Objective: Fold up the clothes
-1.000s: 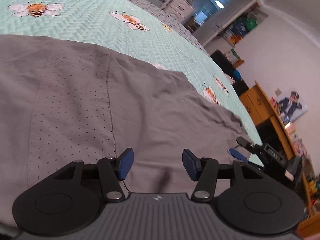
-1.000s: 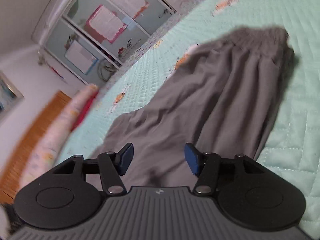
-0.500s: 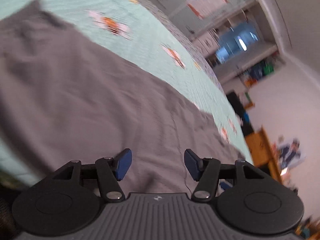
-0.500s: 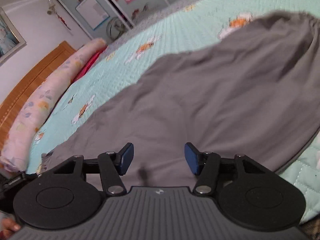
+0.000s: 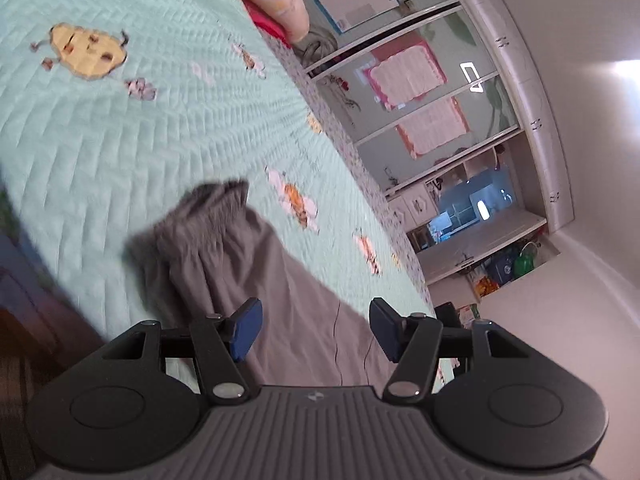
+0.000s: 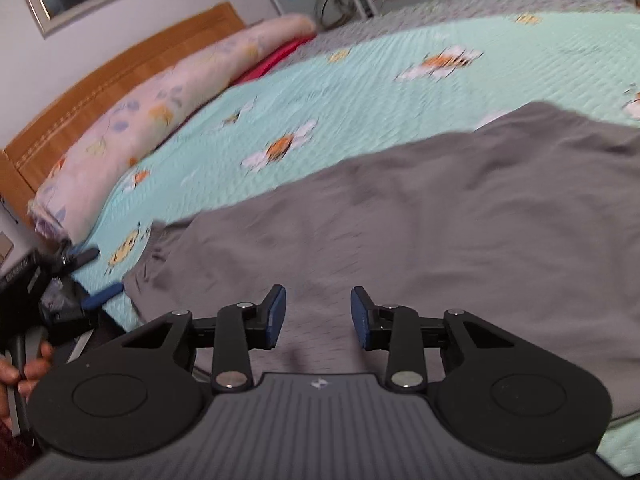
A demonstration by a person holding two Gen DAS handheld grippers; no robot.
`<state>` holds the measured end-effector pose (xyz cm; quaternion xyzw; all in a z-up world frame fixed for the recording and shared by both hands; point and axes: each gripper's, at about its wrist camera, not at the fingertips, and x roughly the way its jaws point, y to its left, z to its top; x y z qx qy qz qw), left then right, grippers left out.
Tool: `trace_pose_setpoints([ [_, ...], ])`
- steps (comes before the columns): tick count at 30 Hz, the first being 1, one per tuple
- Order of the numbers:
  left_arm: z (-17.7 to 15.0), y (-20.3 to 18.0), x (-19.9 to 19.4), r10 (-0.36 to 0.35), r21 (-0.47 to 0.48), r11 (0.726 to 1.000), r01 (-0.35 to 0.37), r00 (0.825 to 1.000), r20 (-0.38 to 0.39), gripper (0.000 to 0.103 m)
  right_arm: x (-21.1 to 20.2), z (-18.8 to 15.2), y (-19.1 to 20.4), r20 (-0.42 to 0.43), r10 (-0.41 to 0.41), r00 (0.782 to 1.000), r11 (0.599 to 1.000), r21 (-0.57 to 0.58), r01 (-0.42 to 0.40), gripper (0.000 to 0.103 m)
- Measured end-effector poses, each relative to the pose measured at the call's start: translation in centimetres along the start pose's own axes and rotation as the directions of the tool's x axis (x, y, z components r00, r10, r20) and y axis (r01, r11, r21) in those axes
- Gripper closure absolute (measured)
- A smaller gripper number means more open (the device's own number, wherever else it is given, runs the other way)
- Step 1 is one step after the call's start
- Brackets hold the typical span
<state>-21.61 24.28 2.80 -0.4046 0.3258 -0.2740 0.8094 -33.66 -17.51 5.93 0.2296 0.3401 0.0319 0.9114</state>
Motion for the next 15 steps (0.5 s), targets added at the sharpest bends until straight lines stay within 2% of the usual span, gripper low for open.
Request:
trace_pose_setpoints([
  [4,1.8,-0.4,2.2,-0.039,0.018,0.999,0.039,0.999,-0.006,0.041,1.2,-0.6,1.4,-0.029,-0.012,1.0,1.0,-0.005,0.011,0.065],
  [7,2.8,0.3,4.7,-0.014,0.015,1.0,0.014,0.999,-0.033,0.041,2.0,-1.0,1.2,-0.041,-0.028,0.999,1.0,0.004,0.028,0.065],
  [9,3.5,2.1,5.4,0.063,-0.043,0.997,-0.063,0.998,-0.004,0.041,2.5,-1.1,0.9,-0.048,-0.042,0.998,0.999,0.016,0.042,0.065],
  [10,3.7,3.4,5.3,0.073,-0.089,0.993,-0.072,0.997,0.01,0.042,2.6,-1.2,0.7,-0.051,-0.046,0.998,0.999,0.023,0.047,0.065],
  [13,3.8,6.2,4.5,0.051,-0.205,0.978,-0.046,0.999,0.019,0.057,2.8,-1.5,0.5,-0.055,-0.045,0.997,0.999,0.025,0.046,0.065],
  [15,3.9,6.4,4.0,0.044,-0.207,0.978,-0.038,0.999,0.024,0.057,3.0,-1.6,0.8,-0.059,-0.053,0.997,0.999,0.008,0.054,0.065],
])
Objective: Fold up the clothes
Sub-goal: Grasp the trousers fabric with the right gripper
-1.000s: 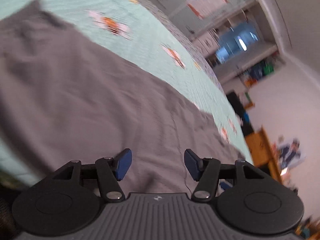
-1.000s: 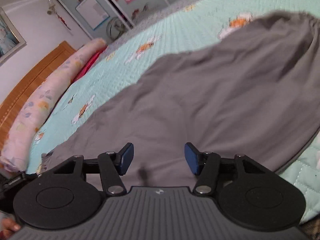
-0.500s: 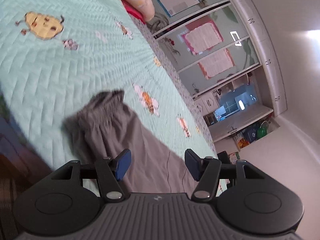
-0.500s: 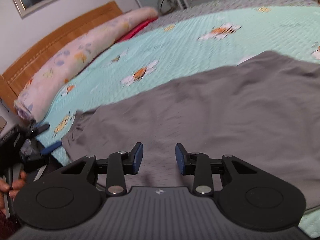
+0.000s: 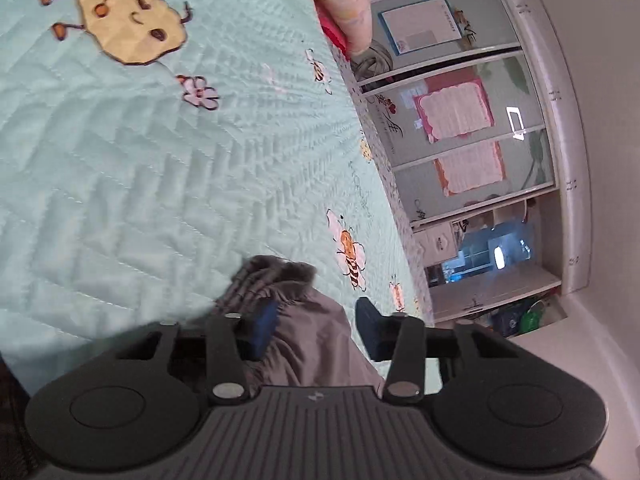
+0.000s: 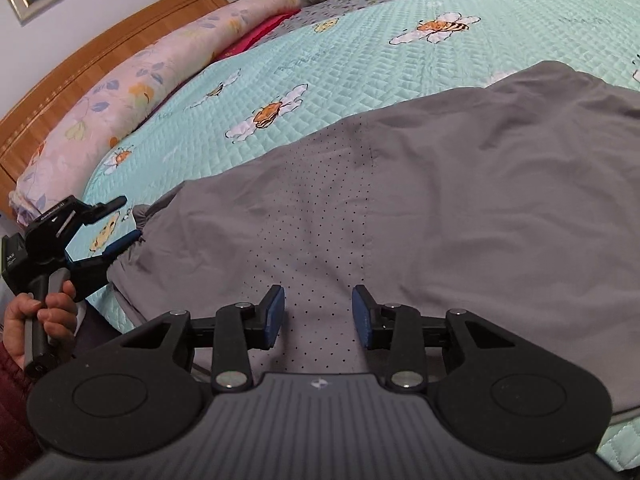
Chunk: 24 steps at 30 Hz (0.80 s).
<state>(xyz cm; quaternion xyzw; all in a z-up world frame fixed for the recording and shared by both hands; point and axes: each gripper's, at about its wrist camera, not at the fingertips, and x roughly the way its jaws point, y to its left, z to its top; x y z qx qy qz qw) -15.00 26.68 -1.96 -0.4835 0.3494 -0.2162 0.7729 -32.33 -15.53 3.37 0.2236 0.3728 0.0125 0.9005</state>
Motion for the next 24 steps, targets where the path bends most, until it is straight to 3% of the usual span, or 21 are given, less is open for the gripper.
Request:
trace_pose_setpoints([
  [6,0.2,-1.9,-1.6,-0.071,0.009,0.997,0.07,0.997,0.005,0.044,0.2,0.2,1.7,-0.008,-0.017,1.0,0.998,-0.066,0.017,0.055],
  [9,0.2,-3.5,-0.7,-0.112,0.08,0.99,0.115,0.993,-0.042,0.041,0.1,0.0,3.2,0.008,-0.016,1.0,0.99,-0.142,0.017,0.055],
  [12,0.4,-3.1,1.0,-0.062,0.124,0.989,0.076,0.992,-0.113,0.041,0.1,-0.2,5.1,0.015,0.008,1.0,0.974,-0.226,-0.004,0.055],
  [13,0.4,-2.7,1.5,-0.014,0.14,0.99,0.031,0.992,-0.123,0.042,0.1,-0.2,5.8,0.011,0.021,1.0,0.967,-0.254,-0.018,0.055],
  [14,0.5,-2.1,1.5,0.037,0.154,0.988,-0.019,0.993,-0.115,0.052,0.2,-0.3,6.2,0.005,0.03,1.0,0.961,-0.275,-0.028,0.055],
  [16,0.8,-1.0,1.2,0.02,0.118,0.993,-0.007,0.994,-0.107,0.057,0.8,-0.4,6.2,-0.022,0.012,1.0,0.96,-0.279,-0.018,0.055],
  [19,1.0,-0.8,0.2,0.001,0.098,0.995,0.008,0.996,-0.093,0.053,1.4,-0.3,5.2,-0.066,-0.015,0.998,0.972,-0.234,-0.001,0.061],
  [21,1.0,-1.5,-0.1,0.0,0.11,0.994,0.011,0.995,-0.099,0.048,1.4,0.5,5.0,-0.066,0.016,0.998,0.98,-0.199,-0.029,0.068],
  [24,0.1,-3.4,-0.4,-0.055,0.145,0.987,0.073,0.991,-0.121,0.043,1.5,2.4,5.3,-0.039,0.077,0.996,0.984,-0.16,-0.083,0.068],
])
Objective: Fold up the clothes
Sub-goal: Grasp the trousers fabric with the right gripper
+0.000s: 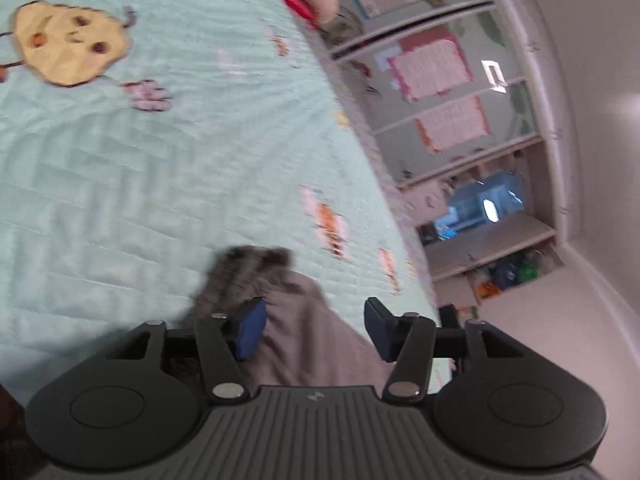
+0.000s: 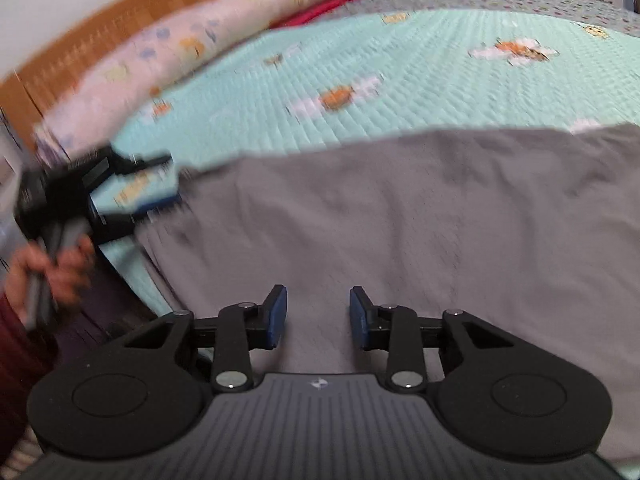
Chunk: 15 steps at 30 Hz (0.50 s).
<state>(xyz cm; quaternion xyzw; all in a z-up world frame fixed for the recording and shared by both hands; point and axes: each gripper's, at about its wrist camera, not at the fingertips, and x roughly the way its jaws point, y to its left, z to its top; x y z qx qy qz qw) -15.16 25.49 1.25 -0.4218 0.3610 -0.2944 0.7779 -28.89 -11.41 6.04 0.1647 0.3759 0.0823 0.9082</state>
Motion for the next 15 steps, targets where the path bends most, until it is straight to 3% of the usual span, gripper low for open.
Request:
trace_pose_setpoints([
  [3,-0.7,-0.8,1.2,0.025,0.076,0.997,-0.023,1.0,-0.019,0.037,1.4,2.3,-0.3,0.046,0.021,0.999,0.999,0.036,-0.023,0.067],
  [6,-0.7,1.1,1.5,0.064,0.003,0.998,-0.064,0.998,-0.024,0.04,3.8,4.1,-1.0,0.053,0.078,0.996,0.99,0.111,-0.084,0.067],
  [8,-0.5,1.8,1.1,0.07,-0.02,0.997,-0.07,0.998,-0.01,0.048,5.7,4.5,-1.4,0.03,0.143,0.989,0.974,0.171,-0.146,0.068],
  [9,-0.4,1.9,0.9,0.075,-0.019,0.997,-0.075,0.997,-0.007,0.048,6.5,4.3,-1.6,0.006,0.142,0.99,0.972,0.189,-0.14,0.068],
  [11,-0.3,2.0,0.4,0.079,-0.014,0.997,-0.079,0.997,-0.005,0.049,7.7,3.5,-2.0,-0.046,0.096,0.994,0.975,0.204,-0.085,0.084],
  [12,-0.3,2.1,0.2,0.078,-0.012,0.997,-0.078,0.997,-0.006,0.049,7.7,3.0,-2.2,-0.051,0.077,0.996,0.976,0.206,-0.065,0.101],
  [15,-0.4,1.8,0.2,0.079,-0.004,0.997,-0.079,0.997,-0.008,0.048,6.6,2.3,-2.5,-0.038,0.063,0.997,0.973,0.226,-0.053,0.103],
])
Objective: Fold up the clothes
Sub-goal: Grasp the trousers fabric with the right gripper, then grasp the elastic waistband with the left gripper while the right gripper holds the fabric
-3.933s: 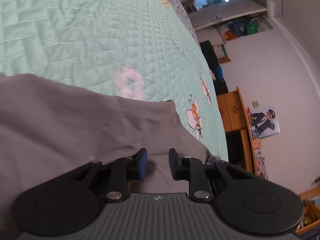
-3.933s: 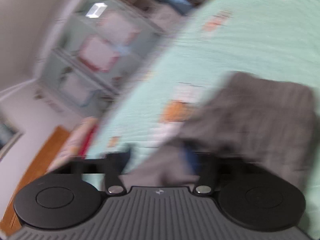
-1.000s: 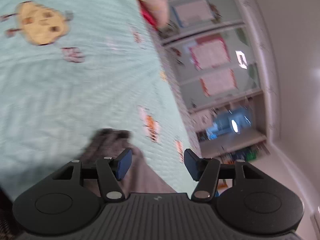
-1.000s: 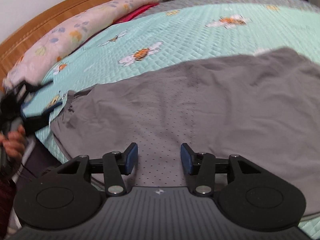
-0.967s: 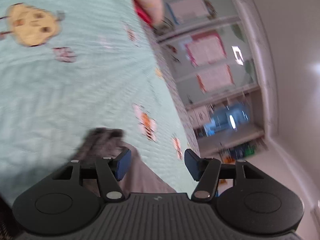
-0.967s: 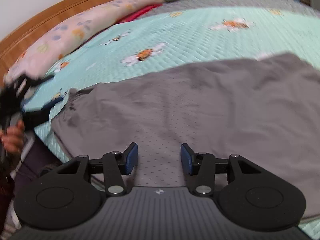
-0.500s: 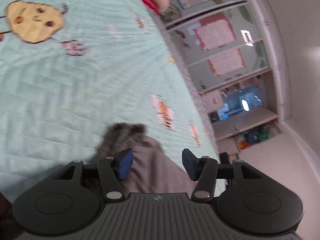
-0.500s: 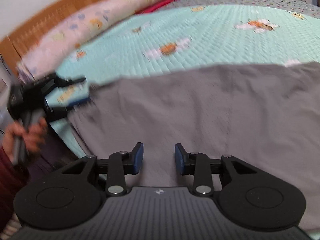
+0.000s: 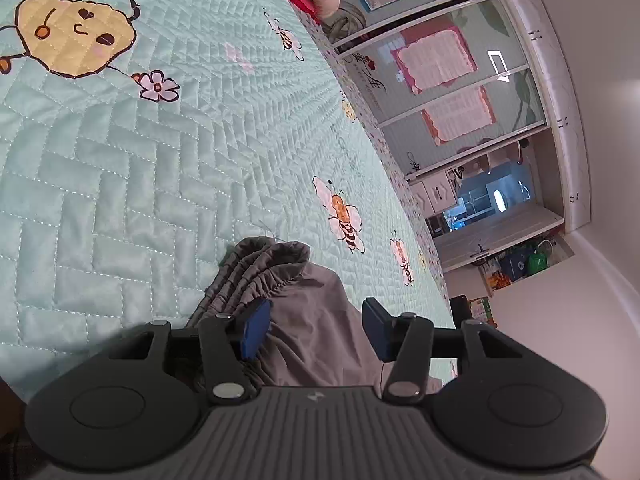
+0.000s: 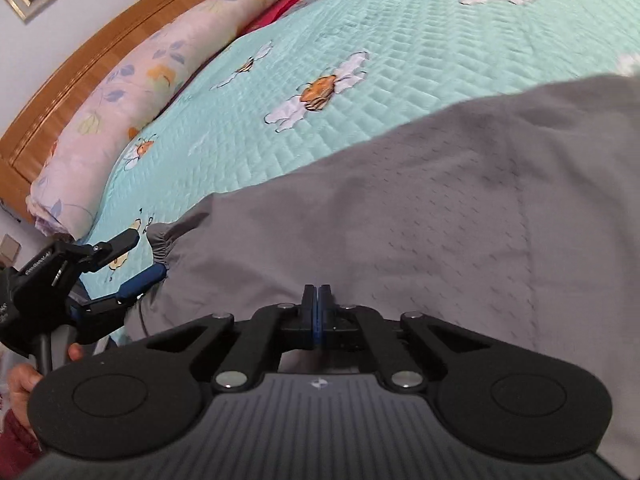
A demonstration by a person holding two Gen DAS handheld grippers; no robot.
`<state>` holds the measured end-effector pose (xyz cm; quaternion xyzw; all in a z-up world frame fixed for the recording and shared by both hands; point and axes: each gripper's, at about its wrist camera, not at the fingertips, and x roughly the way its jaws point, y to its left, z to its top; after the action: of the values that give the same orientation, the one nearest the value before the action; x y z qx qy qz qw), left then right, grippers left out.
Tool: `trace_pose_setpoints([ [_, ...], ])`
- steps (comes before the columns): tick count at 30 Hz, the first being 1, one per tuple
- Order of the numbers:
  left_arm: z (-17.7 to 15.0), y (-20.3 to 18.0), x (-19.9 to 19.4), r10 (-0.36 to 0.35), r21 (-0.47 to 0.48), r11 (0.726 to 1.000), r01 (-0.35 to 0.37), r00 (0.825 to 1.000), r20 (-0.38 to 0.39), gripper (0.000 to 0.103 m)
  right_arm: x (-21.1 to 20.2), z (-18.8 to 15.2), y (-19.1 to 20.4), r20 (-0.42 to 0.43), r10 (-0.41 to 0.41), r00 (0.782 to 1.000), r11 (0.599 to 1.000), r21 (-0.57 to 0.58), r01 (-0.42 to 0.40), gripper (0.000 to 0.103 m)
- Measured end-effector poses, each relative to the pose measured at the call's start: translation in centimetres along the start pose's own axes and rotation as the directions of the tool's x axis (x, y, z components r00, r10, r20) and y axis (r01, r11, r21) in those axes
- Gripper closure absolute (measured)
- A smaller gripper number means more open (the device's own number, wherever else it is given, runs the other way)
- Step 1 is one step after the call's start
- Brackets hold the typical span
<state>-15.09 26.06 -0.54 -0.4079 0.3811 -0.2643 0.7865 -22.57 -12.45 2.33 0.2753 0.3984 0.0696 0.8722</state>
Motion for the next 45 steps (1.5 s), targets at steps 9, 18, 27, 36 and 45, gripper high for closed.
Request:
trace_pose_setpoints([
  [9,0.6,-1.1,-1.8,-0.077,-0.023,0.997,0.078,0.995,0.058,0.042,0.7,-0.4,1.7,-0.006,-0.011,1.0,0.995,-0.099,0.01,0.085],
  [18,1.9,-0.2,-3.5,0.063,-0.024,0.998,-0.062,0.997,0.043,0.03,-1.6,-1.1,2.4,0.007,-0.007,1.0,0.992,-0.123,0.008,0.083],
  [27,2.3,0.3,-0.1,0.114,0.019,0.993,-0.113,0.989,-0.093,0.029,-3.3,-2.4,0.8,-0.008,-0.024,1.0,0.997,-0.076,0.023,0.08],
  [36,3.7,-0.6,3.2,0.114,0.143,0.986,-0.083,0.967,-0.229,0.021,-3.6,-2.6,0.5,-0.012,0.002,1.0,0.995,-0.098,-0.003,0.072],
  [45,2.8,-1.2,4.2,0.207,0.219,0.962,-0.163,0.958,-0.197,0.071,-5.5,0.5,-0.2,0.129,-0.079,0.988,0.985,-0.145,0.098,0.08],
])
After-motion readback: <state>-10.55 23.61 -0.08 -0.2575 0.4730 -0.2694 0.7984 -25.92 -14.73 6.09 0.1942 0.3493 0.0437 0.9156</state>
